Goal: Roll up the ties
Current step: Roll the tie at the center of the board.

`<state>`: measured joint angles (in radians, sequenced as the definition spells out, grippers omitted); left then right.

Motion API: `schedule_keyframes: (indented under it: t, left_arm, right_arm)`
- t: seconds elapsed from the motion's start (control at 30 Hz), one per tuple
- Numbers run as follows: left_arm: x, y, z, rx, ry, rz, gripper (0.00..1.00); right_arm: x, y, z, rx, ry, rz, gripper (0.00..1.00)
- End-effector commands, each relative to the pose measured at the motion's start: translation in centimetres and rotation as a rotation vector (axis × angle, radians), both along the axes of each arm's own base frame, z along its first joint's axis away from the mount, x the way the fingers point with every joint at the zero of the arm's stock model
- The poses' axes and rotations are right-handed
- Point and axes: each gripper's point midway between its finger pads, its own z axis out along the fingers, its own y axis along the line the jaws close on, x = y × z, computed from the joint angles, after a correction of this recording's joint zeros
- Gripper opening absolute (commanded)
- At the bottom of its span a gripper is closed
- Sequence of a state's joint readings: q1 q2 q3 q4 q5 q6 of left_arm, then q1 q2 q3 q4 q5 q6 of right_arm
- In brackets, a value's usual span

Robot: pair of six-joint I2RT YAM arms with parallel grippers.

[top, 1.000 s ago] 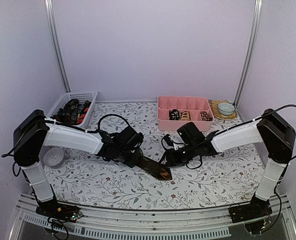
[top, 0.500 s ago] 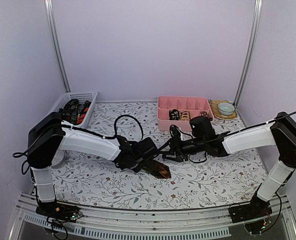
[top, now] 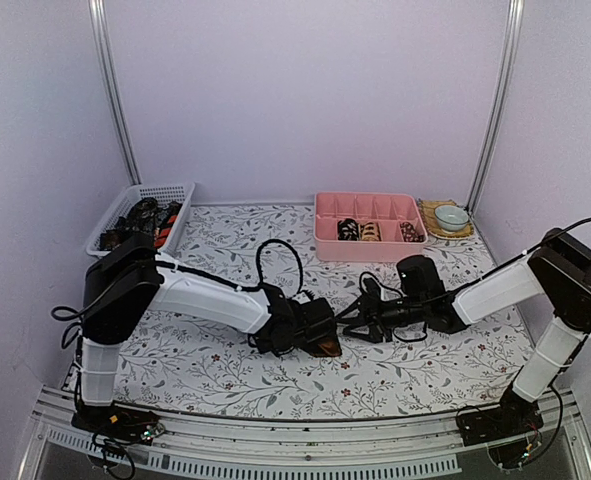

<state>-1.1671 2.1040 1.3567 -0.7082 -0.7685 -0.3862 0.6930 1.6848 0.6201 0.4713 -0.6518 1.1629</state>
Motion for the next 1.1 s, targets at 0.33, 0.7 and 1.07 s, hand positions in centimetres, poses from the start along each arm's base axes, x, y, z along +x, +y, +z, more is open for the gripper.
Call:
schedule_keyframes:
  t: [0.33,0.7,1.07]
  left_arm:
    - [-3.1,-1.6,-2.5,0.147,0.084,-0.070,0.49]
    - [-2.4,-1.5,-0.4,0.157,0.027,-0.060,0.66]
    - [-1.3,-1.8,1.4,0.091,-0.001,-0.046,0.70]
  right_arm:
    - [1.9,-3.8,4.8,0.050,-0.127,-0.102,0.44]
    - [1.9,-3.7,4.0,0.050,-0.113,-0.096,0.43]
    - [2.2,-3.5,3.7,0.040,-0.117,-0.093,0.43]
